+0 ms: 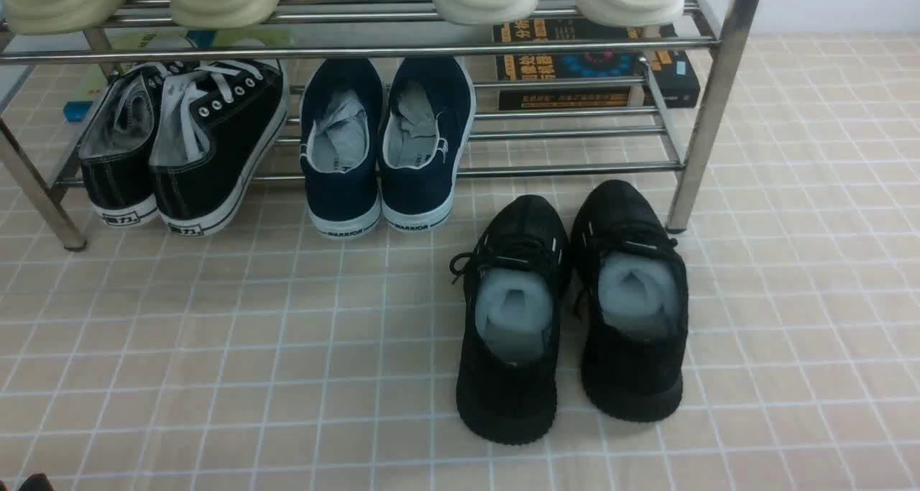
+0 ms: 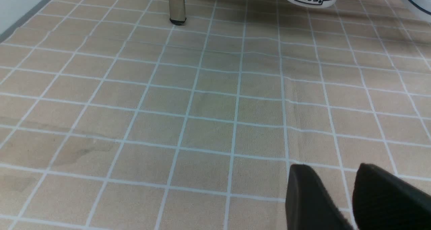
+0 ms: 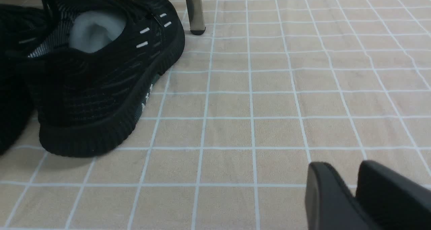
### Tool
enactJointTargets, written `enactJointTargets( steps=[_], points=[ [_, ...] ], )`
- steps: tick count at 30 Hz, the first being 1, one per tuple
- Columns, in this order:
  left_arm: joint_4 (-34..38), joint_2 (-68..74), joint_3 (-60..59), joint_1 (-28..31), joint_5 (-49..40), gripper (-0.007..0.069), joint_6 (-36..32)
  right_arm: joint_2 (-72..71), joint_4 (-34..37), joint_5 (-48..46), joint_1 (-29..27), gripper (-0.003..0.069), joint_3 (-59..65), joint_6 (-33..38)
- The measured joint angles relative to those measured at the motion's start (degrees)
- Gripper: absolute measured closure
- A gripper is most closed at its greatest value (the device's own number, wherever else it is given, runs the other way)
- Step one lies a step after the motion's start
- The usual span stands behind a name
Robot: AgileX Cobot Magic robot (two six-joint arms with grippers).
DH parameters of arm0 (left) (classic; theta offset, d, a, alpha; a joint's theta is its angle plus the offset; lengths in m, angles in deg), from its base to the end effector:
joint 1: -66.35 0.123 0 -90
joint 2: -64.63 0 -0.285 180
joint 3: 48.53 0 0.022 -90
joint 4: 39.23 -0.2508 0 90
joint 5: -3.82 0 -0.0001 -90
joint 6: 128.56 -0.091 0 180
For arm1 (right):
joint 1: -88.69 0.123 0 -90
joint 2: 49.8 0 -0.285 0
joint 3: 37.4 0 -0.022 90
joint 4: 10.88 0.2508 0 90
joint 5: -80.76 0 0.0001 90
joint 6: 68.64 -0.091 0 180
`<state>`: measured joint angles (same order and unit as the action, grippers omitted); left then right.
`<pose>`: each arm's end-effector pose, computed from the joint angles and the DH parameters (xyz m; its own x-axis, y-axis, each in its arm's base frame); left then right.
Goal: Take the shoes off the shelf from the light coffee tablecloth by hand.
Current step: 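Grasp the leftmost shoe on the bottom shelf of the shoe rack with the left gripper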
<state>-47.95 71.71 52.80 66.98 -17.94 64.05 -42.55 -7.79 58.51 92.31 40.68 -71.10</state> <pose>0.0523 0.0057 0.1716 -0.2911 -0.0816 -0.9532 -0.0878 0.9944 -0.0583 0.0519 0.0052 0.1738 -0.3073 0.0734 -0.9488 -0.0543 0.9940 0.0945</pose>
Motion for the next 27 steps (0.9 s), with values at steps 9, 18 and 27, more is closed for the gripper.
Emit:
enactJointTargets(
  steps=[9,18,27],
  points=[
    [0.0,0.0,0.0,0.0,0.0,0.0385,0.0,0.0,0.0,0.0,0.0,0.0483,0.0,0.0],
    [0.0,0.0,0.0,0.0,0.0,0.0385,0.0,0.0,0.0,0.0,0.0,0.048,0.0,0.0],
    [0.0,0.0,0.0,0.0,0.0,0.0385,0.0,0.0,0.0,0.0,0.0,0.0466,0.0,0.0]
  ],
)
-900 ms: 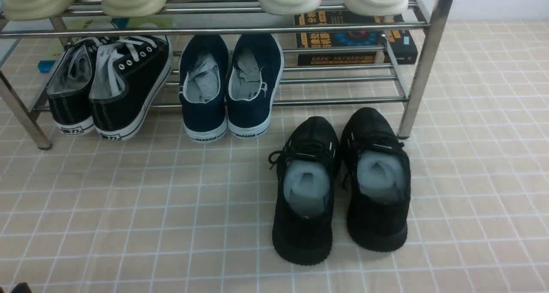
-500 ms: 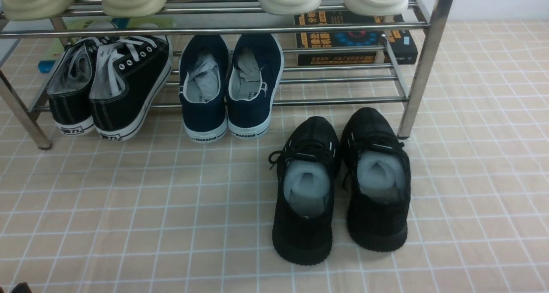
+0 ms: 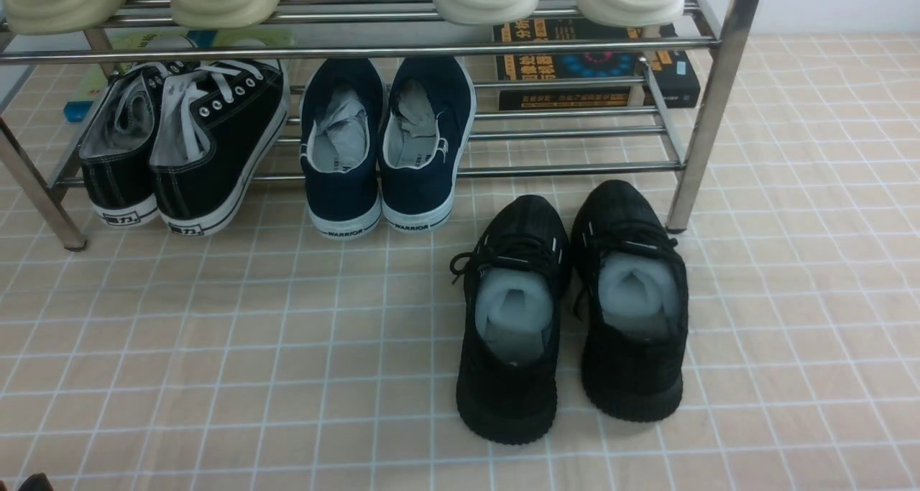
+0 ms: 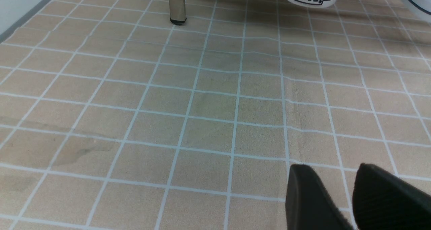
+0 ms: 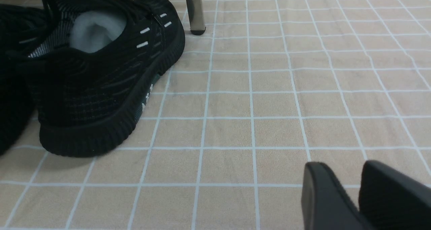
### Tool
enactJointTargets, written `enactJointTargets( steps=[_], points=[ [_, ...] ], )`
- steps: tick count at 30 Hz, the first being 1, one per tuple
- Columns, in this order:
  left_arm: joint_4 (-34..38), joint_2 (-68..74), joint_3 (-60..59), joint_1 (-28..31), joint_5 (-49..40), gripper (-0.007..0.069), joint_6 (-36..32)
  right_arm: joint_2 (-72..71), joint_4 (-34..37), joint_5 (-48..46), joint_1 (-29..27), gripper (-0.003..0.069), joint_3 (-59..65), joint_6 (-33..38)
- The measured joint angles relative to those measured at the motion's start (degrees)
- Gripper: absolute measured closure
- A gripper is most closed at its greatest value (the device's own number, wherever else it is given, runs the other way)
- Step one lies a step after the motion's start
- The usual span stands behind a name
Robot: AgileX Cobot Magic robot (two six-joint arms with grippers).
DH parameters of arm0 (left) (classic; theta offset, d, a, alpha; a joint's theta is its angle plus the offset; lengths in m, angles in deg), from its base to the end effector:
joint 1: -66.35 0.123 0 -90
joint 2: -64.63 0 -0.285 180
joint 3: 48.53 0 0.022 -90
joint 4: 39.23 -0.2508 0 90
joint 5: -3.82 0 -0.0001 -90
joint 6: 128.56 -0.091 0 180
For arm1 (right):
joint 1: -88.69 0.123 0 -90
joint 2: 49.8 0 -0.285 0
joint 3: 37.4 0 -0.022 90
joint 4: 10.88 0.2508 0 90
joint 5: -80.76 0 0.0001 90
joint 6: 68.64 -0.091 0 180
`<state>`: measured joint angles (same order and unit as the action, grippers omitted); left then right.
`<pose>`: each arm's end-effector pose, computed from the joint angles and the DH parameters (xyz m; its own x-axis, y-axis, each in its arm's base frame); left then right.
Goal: Take the shoes off the shelf from the light coffee tablecloth by hand.
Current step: 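Grasp the leftmost shoe on the bottom shelf of the shoe rack with the left gripper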
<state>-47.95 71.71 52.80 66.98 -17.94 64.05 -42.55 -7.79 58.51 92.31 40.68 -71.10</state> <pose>0.0523 0.0057 0.1716 -0.2911 -0.0816 -0.9532 -0.0878 0.9944 -0.0583 0.0519 0.0052 0.1738 -0.3073 0.0734 -0.9488 -0.0543 0.9940 0.0945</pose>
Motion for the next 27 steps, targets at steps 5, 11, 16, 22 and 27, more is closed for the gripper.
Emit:
enactJointTargets(
  steps=[5,11,16,22,27],
  points=[
    [0.0,0.0,0.0,0.0,0.0,0.0385,0.0,0.0,0.0,0.0,0.0,0.046,0.0,0.0],
    [0.0,0.0,0.0,0.0,0.0,0.0385,0.0,0.0,0.0,0.0,0.0,0.0452,0.0,0.0],
    [2.55,0.0,0.0,0.0,0.06,0.0385,2.55,0.0,0.0,0.0,0.0,0.0444,0.0,0.0],
    [19.31,0.0,0.0,0.0,0.23,0.0385,16.98,0.0,0.0,0.0,0.0,0.0433,0.0,0.0],
    [27.6,0.0,-0.06,0.0,0.11,0.0385,25.58,0.0,0.0,0.0,0.0,0.0431,0.0,0.0]
  ],
)
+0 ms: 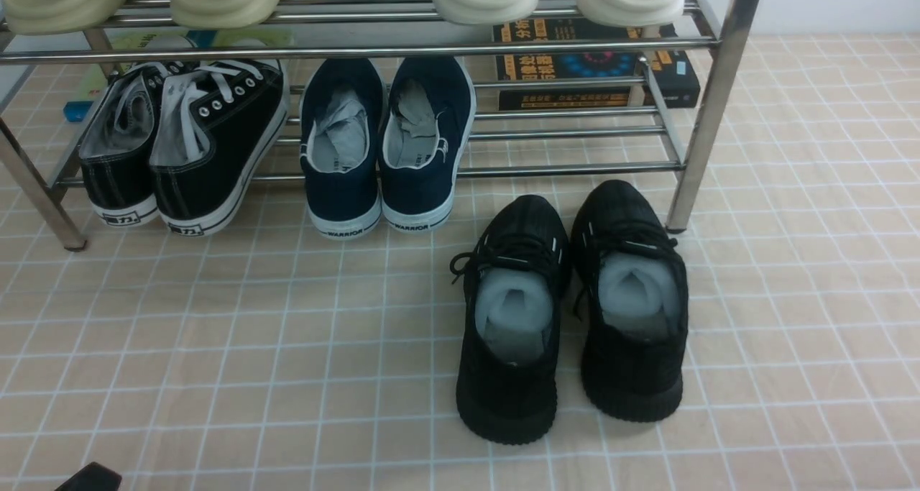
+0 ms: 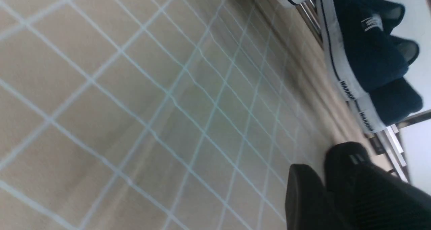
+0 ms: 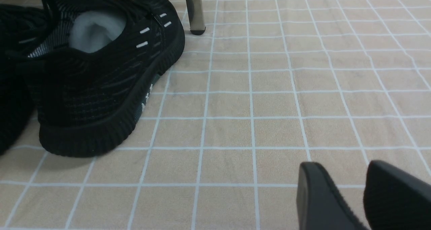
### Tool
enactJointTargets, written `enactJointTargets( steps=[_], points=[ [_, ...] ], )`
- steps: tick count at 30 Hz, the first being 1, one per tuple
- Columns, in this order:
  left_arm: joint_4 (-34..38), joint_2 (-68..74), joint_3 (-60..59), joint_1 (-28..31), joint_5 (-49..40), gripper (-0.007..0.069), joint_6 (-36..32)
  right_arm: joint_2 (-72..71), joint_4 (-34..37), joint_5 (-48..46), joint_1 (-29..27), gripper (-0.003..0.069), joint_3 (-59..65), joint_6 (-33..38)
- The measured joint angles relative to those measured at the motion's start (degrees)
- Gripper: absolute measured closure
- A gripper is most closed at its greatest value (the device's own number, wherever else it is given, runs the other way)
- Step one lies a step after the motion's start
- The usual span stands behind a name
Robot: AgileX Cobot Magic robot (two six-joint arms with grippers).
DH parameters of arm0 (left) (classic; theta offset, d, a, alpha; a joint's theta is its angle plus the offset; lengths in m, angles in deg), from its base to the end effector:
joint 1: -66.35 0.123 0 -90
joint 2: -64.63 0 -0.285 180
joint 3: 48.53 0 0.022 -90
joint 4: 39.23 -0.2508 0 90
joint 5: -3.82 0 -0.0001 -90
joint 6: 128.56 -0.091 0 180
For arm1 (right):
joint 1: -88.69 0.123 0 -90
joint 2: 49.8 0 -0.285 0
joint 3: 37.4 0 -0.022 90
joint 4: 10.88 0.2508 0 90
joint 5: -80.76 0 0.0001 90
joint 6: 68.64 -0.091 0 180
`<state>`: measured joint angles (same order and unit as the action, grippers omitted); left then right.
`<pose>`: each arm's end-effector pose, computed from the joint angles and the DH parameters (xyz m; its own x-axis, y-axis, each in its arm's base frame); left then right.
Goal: Take the shoes off the shelf from the light coffee tablecloth by hand.
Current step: 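Grasp the leftmost shoe on the bottom shelf of the shoe rack with the left gripper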
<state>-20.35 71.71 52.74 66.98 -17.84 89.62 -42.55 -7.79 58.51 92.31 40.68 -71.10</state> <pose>0.0525 -0.0103 0.1728 -0.2444 -0.8240 -0.5111 -0.1754 0.5560 -0.8125 0.0519 0.0052 0.1738 -0.3073 0.0734 -0.9488 -0.0543 0.9940 0.0945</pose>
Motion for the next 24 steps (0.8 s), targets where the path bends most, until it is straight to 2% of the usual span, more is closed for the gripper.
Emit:
enactJointTargets(
  steps=[2,8,13,16,18,20,24],
  points=[
    [1.23,0.0,0.0,0.0,0.21,0.0385,2.19,0.0,0.0,0.0,0.0,0.0431,0.0,0.0],
    [2.77,0.0,-0.05,0.0,3.62,0.0385,3.2,0.0,0.0,0.0,0.0,0.0428,0.0,0.0],
    [14.4,0.0,3.39,0.0,7.32,0.0397,3.74,0.0,0.0,0.0,0.0,0.0424,0.0,0.0],
    [16.13,0.0,9.29,0.0,9.56,0.0458,-3.92,0.0,0.0,0.0,0.0,0.0421,0.0,0.0],
    [16.64,0.78,15.44,0.0,10.0,0.0554,-13.15,0.0,0.0,0.0,0.0,0.042,0.0,0.0],
    [16.59,3.95,19.3,0.0,9.03,0.0602,-19.97,0.0,0.0,0.0,0.0,0.042,0.0,0.0],
    [15.9,15.86,24.22,0.0,1.25,0.0623,-28.74,0.0,0.0,0.0,0.0,0.042,0.0,0.0]
  ],
)
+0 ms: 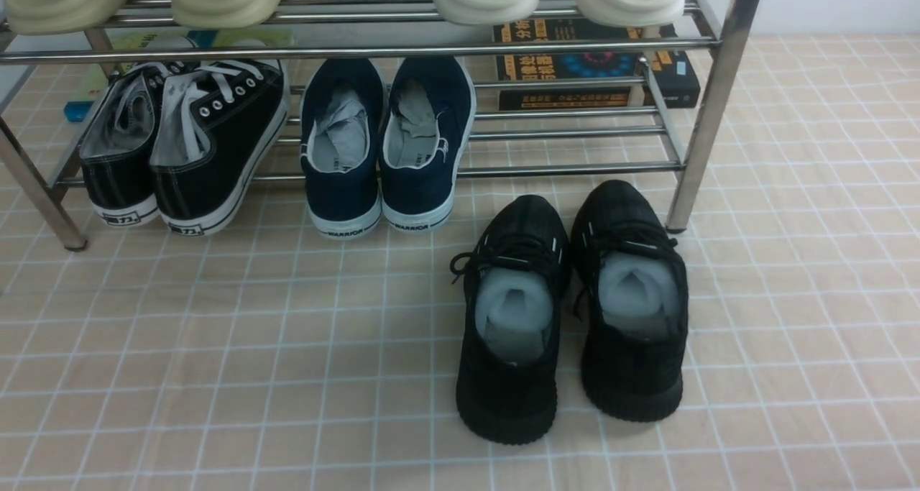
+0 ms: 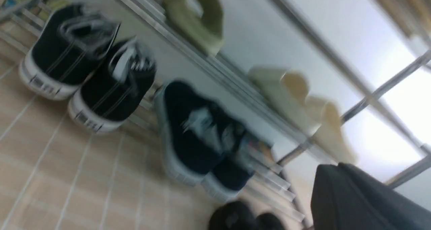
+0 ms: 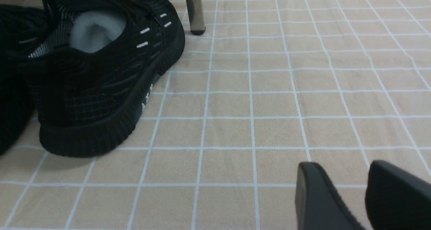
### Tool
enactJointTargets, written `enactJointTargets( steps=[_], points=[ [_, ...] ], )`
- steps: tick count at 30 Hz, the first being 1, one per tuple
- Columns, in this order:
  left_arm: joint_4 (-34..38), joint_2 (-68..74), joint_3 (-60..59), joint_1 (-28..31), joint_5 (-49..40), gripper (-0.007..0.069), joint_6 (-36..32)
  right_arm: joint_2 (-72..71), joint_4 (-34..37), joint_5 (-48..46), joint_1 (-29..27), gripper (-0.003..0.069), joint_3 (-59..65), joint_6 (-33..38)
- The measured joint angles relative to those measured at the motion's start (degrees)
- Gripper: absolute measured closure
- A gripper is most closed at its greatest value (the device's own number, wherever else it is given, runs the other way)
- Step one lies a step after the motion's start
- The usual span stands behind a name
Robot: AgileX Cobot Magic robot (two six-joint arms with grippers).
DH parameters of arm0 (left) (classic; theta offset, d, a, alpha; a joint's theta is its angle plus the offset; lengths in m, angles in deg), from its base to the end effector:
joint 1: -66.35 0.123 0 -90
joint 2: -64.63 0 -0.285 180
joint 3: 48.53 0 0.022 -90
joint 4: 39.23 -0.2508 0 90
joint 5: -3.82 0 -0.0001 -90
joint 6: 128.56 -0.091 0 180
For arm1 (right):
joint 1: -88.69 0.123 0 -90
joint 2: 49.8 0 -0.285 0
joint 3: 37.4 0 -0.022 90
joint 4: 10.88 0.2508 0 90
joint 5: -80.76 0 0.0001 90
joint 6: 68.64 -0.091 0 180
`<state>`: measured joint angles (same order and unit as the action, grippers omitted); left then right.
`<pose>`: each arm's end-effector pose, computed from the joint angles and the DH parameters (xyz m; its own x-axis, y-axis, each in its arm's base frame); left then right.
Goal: Take the shoes off the shelf from the light coffee tablecloth by hand.
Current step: 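Grasp the leftmost shoe on the bottom shelf of the shoe rack with the left gripper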
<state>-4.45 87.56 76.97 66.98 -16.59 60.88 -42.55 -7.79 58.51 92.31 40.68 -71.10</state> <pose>0.0666 -0.0174 0.3031 -0.1836 -0.6641 -0.7247 0.0862 0.7235 -0.6849 0.0519 0.0052 0.1738 -0.3073 0.0734 -0.9488 -0.0543 0.9940 0.0945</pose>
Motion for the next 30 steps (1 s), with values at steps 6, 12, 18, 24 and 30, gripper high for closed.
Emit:
enactJointTargets(
  steps=[6,12,18,24,30],
  points=[
    [-11.87,28.78,8.12,0.0,-22.71,0.0623,-7.38,0.0,0.0,0.0,0.0,0.042,0.0,0.0],
    [-26.14,44.23,20.48,0.0,-28.24,0.0619,-7.71,0.0,0.0,0.0,0.0,0.042,0.0,0.0],
    [-30.0,54.36,34.31,0.27,-36.18,0.0609,-6.73,0.0,0.0,0.0,0.0,0.042,0.0,0.0],
    [-26.38,64.0,45.35,11.65,-40.02,0.061,-7.22,0.0,0.02,0.0,0.0,0.042,0.0,0.0],
    [-12.73,69.14,48.41,21.47,-35.25,0.0606,-7.22,0.0,0.02,0.0,0.0,0.042,0.0,0.0]
  ],
)
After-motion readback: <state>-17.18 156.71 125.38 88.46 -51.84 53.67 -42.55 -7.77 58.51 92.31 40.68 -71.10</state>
